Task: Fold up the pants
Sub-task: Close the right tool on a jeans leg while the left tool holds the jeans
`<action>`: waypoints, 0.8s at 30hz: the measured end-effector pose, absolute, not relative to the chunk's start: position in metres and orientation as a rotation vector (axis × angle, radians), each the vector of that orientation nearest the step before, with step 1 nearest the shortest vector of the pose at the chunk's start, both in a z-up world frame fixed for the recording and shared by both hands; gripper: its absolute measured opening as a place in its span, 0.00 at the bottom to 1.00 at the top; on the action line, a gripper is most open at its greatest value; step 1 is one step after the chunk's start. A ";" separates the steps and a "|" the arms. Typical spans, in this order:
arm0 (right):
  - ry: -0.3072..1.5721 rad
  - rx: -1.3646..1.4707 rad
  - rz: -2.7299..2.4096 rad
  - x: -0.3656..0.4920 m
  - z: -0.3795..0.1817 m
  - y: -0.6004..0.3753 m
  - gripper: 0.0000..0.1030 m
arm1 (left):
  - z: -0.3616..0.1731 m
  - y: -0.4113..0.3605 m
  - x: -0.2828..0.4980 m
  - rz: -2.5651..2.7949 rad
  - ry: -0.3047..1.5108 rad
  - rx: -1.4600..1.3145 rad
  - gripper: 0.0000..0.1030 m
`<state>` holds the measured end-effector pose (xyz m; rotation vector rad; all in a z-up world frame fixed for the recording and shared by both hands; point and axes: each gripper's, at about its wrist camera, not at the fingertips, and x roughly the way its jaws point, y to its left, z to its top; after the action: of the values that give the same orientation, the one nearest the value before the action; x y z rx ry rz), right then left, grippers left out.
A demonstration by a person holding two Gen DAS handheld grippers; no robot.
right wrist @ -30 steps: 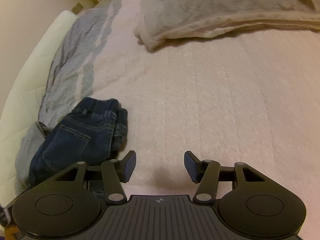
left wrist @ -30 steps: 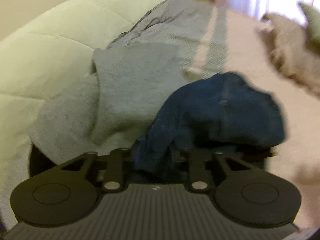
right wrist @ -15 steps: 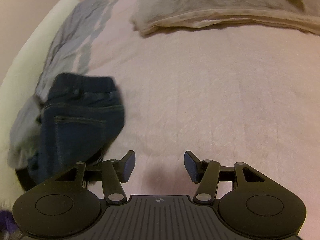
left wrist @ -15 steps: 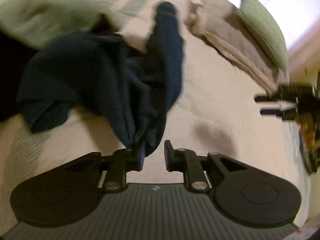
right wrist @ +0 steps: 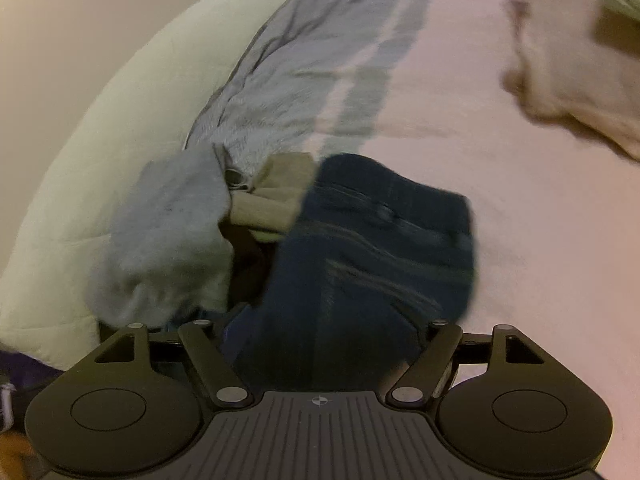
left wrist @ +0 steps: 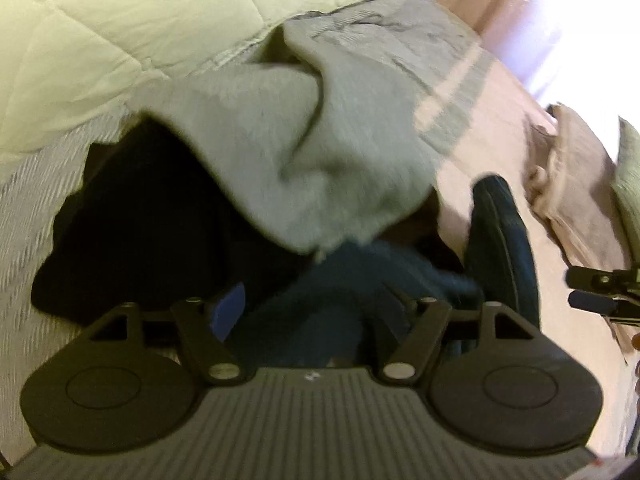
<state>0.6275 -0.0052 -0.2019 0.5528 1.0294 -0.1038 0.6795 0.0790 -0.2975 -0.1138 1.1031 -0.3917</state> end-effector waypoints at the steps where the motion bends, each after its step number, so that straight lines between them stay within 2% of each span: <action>1: 1.048 0.531 -0.118 0.641 -0.208 0.003 0.69 | -0.300 0.076 0.684 -0.393 1.105 -0.115 0.67; 5: 1.178 0.431 -0.219 0.677 -0.245 0.025 0.68 | -0.308 0.052 0.699 -0.406 1.149 -0.121 0.68; 6: 1.218 0.398 -0.244 0.677 -0.256 0.025 0.58 | -0.310 0.048 0.700 -0.405 1.159 -0.119 0.68; 7: 1.217 0.393 -0.251 0.668 -0.262 0.021 0.40 | -0.311 0.045 0.699 -0.401 1.167 -0.110 0.68; 8: 1.200 0.427 -0.256 0.654 -0.266 0.014 0.31 | -0.311 0.041 0.699 -0.400 1.171 -0.103 0.68; 9: 1.180 0.502 -0.254 0.636 -0.269 0.003 0.14 | -0.310 0.041 0.697 -0.402 1.172 -0.100 0.68; 10: 1.161 0.577 -0.257 0.616 -0.270 -0.011 0.06 | -0.310 0.042 0.695 -0.410 1.173 -0.096 0.68; 16: 0.931 0.876 -0.374 0.473 -0.263 -0.067 0.05 | -0.303 0.042 0.677 -0.502 1.208 -0.084 0.68; 21: 0.709 1.059 -0.533 0.386 -0.239 -0.105 0.04 | -0.311 0.003 0.655 -0.616 1.229 0.029 0.69; 23: 0.630 1.095 -0.565 0.362 -0.227 -0.114 0.04 | -0.319 -0.017 0.646 -0.655 1.256 0.055 0.43; 24: 0.604 1.097 -0.577 0.353 -0.220 -0.118 0.04 | -0.320 -0.023 0.640 -0.682 1.272 0.036 0.21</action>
<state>0.3531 -0.1184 -0.2197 1.0974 0.6045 -0.5774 0.6405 -0.0230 -0.3197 0.0358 1.2716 -0.6819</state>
